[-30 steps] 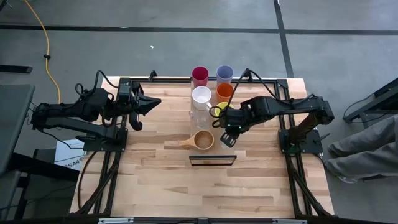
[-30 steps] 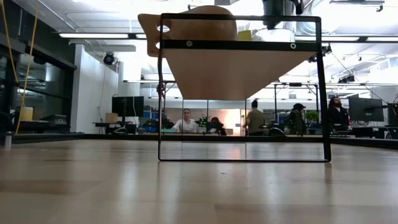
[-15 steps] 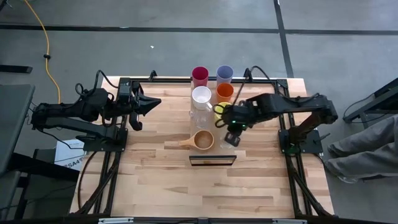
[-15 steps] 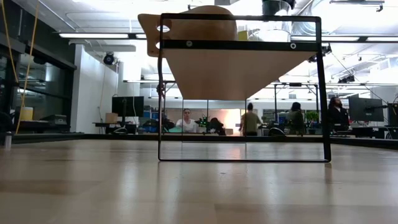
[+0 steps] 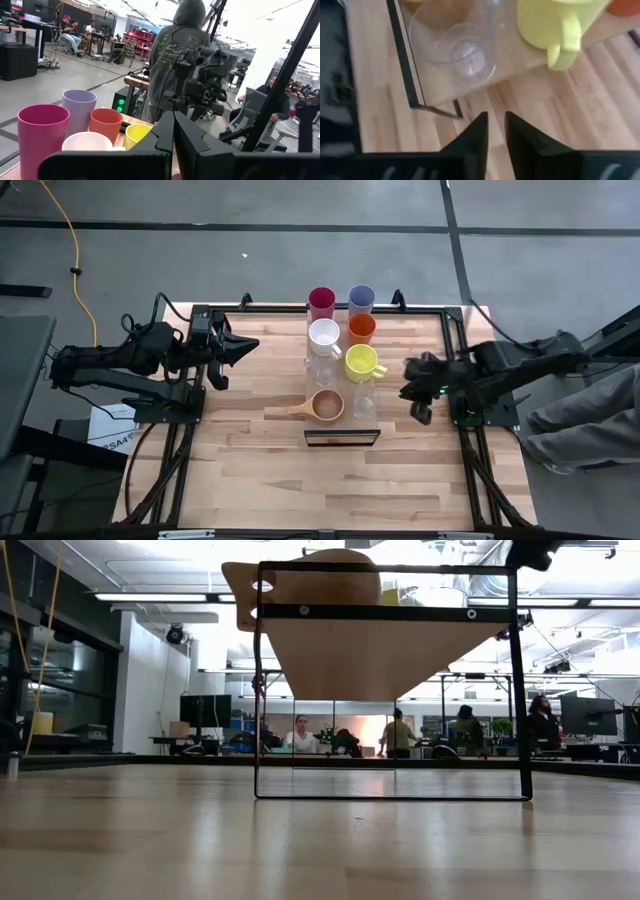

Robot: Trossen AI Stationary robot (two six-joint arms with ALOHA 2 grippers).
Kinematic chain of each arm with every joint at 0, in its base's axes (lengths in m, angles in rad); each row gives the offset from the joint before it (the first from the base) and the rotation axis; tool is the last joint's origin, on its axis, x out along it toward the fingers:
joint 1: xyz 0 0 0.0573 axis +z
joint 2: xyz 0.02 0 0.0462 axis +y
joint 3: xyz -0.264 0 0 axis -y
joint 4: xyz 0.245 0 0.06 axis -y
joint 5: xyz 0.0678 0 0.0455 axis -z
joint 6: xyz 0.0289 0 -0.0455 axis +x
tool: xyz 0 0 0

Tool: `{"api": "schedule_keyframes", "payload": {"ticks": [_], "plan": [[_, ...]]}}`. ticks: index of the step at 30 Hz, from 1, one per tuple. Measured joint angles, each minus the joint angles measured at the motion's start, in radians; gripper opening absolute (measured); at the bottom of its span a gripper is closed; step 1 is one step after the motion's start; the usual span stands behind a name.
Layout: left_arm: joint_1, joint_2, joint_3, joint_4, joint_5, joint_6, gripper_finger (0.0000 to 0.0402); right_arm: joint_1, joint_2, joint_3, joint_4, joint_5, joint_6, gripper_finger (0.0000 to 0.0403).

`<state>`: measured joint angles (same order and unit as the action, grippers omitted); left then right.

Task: Stack small to large cups/mugs on shelf
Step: Return to Home Position

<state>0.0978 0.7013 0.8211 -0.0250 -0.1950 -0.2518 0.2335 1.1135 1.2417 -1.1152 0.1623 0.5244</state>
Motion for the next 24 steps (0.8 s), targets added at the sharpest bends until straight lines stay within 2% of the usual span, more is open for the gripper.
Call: {"api": "schedule_keyframes", "payload": {"ticks": [2, 5, 8, 10, 17, 24], "plan": [[0.000, 0.000, 0.000, 0.000, 0.000, -0.006, 0.0000, 0.000, -0.113, -0.123, 0.112, 0.006, 0.031, 0.0041], [0.000, 0.000, 0.000, 0.000, 0.007, -0.007, 0.0000, -0.036, -0.270, -0.262, 0.389, 0.048, -0.014, 0.0007], [0.000, 0.000, 0.000, 0.000, 0.013, -0.010, 0.0000, -0.123, -0.373, -0.352, 0.699, 0.046, -0.116, 0.0007], [0.000, 0.000, 0.000, 0.002, 0.023, -0.011, 0.0000, -0.194, -0.406, -0.372, 0.800, -0.001, -0.179, 0.0002], [0.000, 0.000, 0.000, -0.001, 0.026, -0.050, 0.0000, -0.421, -0.414, -0.363, 0.804, -0.315, -0.281, 0.0001], [0.000, 0.000, 0.000, -0.001, 0.026, -0.068, 0.0000, -0.476, -0.423, -0.363, 0.828, -0.384, -0.278, 0.0000]]}}
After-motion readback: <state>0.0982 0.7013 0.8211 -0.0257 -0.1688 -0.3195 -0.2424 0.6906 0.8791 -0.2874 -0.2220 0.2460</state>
